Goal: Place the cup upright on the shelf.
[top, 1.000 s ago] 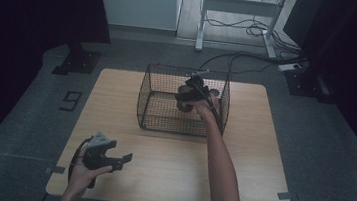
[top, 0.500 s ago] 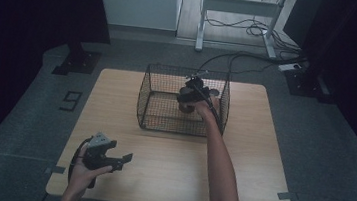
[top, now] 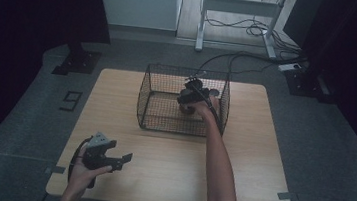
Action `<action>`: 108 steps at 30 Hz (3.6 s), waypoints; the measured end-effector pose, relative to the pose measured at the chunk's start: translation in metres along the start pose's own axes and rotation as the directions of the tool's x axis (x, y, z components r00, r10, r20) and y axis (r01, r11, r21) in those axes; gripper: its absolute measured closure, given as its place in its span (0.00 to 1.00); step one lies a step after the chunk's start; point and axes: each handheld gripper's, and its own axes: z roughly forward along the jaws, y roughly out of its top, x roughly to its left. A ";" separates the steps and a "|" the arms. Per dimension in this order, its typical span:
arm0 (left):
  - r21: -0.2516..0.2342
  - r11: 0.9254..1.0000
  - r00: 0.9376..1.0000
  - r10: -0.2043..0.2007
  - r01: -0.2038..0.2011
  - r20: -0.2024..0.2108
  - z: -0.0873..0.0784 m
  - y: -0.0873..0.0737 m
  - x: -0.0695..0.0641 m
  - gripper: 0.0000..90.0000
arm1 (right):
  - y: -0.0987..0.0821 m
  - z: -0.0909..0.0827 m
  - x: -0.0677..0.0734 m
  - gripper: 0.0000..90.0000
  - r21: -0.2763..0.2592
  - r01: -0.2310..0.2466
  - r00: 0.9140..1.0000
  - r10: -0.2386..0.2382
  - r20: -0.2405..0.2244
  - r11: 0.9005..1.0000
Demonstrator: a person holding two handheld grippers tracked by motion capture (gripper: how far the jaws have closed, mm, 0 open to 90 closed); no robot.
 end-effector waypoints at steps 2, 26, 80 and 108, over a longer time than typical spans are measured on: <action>-0.001 1.000 1.000 -0.001 0.001 -0.001 0.000 0.000 0.001 0.17 | 0.000 0.003 0.000 0.15 0.010 0.002 1.000 -0.002 0.004 1.000; -0.007 1.000 1.000 0.002 -0.002 -0.003 0.000 0.001 -0.002 0.17 | -0.001 0.006 0.002 0.04 0.040 0.016 1.000 -0.017 0.021 0.999; 0.025 1.000 1.000 0.010 -0.010 -0.014 0.012 -0.001 -0.009 0.17 | -0.123 -0.156 0.034 0.25 -0.354 0.002 0.996 -0.032 -0.081 0.935; 0.036 0.999 0.999 0.033 -0.033 -0.014 0.016 0.000 -0.015 0.17 | -0.241 -0.132 0.023 0.27 -0.220 -0.064 0.996 0.048 -0.076 0.973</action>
